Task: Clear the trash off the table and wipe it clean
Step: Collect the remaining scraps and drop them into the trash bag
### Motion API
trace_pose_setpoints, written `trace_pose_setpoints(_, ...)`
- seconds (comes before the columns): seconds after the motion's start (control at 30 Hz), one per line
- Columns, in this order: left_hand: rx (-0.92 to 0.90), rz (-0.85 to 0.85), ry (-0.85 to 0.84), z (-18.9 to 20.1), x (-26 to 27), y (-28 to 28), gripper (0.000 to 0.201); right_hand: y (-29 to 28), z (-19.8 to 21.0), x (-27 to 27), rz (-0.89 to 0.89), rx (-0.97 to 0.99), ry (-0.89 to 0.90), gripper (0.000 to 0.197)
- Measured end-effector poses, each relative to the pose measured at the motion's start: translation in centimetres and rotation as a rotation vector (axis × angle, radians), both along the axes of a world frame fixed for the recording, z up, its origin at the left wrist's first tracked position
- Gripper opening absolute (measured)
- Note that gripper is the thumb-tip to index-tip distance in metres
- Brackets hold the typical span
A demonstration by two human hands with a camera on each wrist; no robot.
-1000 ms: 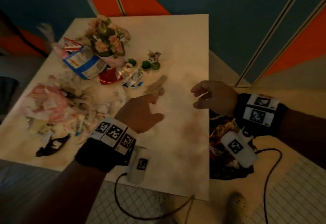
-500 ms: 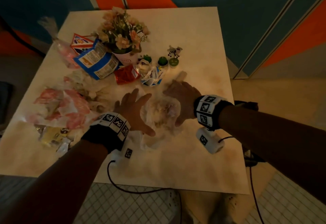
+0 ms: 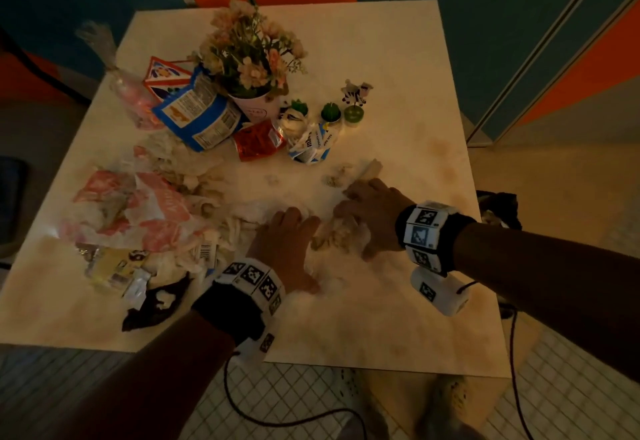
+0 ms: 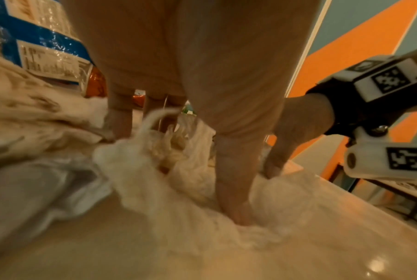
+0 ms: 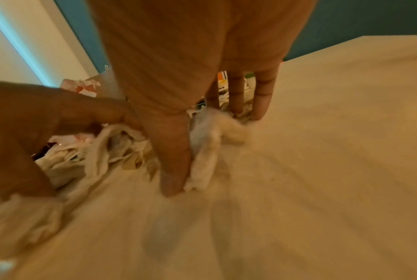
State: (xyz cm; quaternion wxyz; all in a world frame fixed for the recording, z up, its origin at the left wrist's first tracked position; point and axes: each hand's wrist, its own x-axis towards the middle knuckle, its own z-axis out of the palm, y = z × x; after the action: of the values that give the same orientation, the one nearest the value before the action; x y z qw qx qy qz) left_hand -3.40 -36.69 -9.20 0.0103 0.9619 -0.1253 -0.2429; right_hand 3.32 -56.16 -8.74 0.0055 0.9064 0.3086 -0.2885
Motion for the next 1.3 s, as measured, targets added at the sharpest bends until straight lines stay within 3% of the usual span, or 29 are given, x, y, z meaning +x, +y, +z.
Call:
trace_pose_setpoints(0.17,-0.169,0.052,0.037,0.1,-1.3,-1.0,0.078,-0.3,0.0,0.9,-0.135,0.162,0.074,0.039)
trace_pose_setpoints(0.33,-0.236,0.092,-0.055,-0.4,-1.8,-1.7,0.023,-0.6,0.2,1.1,-0.276,0.216,0.130,0.010)
trace_pose_setpoints(0.4,-0.304,0.126,-0.077,-0.7,-1.8,-1.7,0.012,-0.9,0.2,1.0,-0.357,0.280,0.151,0.013)
trace_pose_setpoints(0.6,-0.403,0.247,-0.118,-1.0,-1.2,-1.6,0.022,-1.5,1.4,0.9,-0.614,0.431,0.196,0.019)
trace_pose_setpoints(0.77,-0.549,0.679,-0.265,1.8,0.3,-0.3,0.019,-2.7,4.2,0.7,-0.846,0.679,0.194,0.027)
trace_pose_setpoints(0.97,-1.078,0.979,-0.298,7.1,1.9,1.0,0.034,-4.3,6.4,0.3,-1.060,1.027,0.267,0.022)
trace_pose_setpoints(1.07,-1.194,1.007,-0.306,8.1,2.7,1.0,0.042,-5.0,6.4,-0.2,-1.063,1.033,0.306,0.023)
trace_pose_setpoints(1.3,-1.346,0.912,-0.269,10.7,4.3,-2.6,0.034,-8.7,6.6,-1.1,-1.129,1.197,0.371,0.030)
